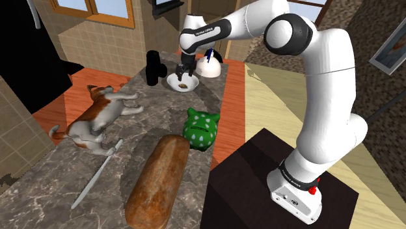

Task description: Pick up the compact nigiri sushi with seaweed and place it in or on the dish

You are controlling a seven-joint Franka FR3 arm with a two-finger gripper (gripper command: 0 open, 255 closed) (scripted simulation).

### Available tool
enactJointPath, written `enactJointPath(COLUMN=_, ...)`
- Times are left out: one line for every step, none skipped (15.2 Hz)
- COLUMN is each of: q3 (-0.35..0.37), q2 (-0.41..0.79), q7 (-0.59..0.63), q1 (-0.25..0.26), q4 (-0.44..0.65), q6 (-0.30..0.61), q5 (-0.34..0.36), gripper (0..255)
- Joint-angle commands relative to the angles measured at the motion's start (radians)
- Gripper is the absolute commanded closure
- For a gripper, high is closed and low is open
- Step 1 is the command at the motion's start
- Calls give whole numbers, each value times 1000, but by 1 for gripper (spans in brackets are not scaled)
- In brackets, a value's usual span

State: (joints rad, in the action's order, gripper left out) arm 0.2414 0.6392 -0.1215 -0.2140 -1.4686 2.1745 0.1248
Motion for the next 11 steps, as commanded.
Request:
enactJointPath(q3=4, q2=-25, q7=-3, q1=-3, q4=10, q6=-34, q5=-6, gripper=0)
enactJointPath(q3=6, q2=-42, q7=-5, q1=-6, q4=17, q6=-58, q5=-10, gripper=0)
enactJointPath(q3=8, q2=-54, q7=-7, q1=-7, q4=24, q6=-77, q5=-13, gripper=0)
enactJointPath(q3=8, q2=-54, q7=-7, q1=-7, q4=24, q6=-77, q5=-13, gripper=0)
enactJointPath(q3=8, q2=-54, q7=-7, q1=-7, q4=24, q6=-77, q5=-13, gripper=0)
enactJointPath(q3=8, q2=-54, q7=-7, q1=-7, q4=24, q6=-77, q5=-13, gripper=0)
enactJointPath(q3=8, q2=-54, q7=-7, q1=-7, q4=24, q6=-77, q5=-13, gripper=0)
enactJointPath(q3=8, q2=-54, q7=-7, q1=-7, q4=24, q6=-77, q5=-13, gripper=0)
enactJointPath(q3=8, q2=-54, q7=-7, q1=-7, q4=24, q6=-77, q5=-13, gripper=0)
enactJointPath(q3=8, q2=-54, q7=-7, q1=-7, q4=24, q6=-77, q5=-13, gripper=0)
enactJointPath(q3=8, q2=-54, q7=-7, q1=-7, q4=24, q6=-77, q5=-13, gripper=0)
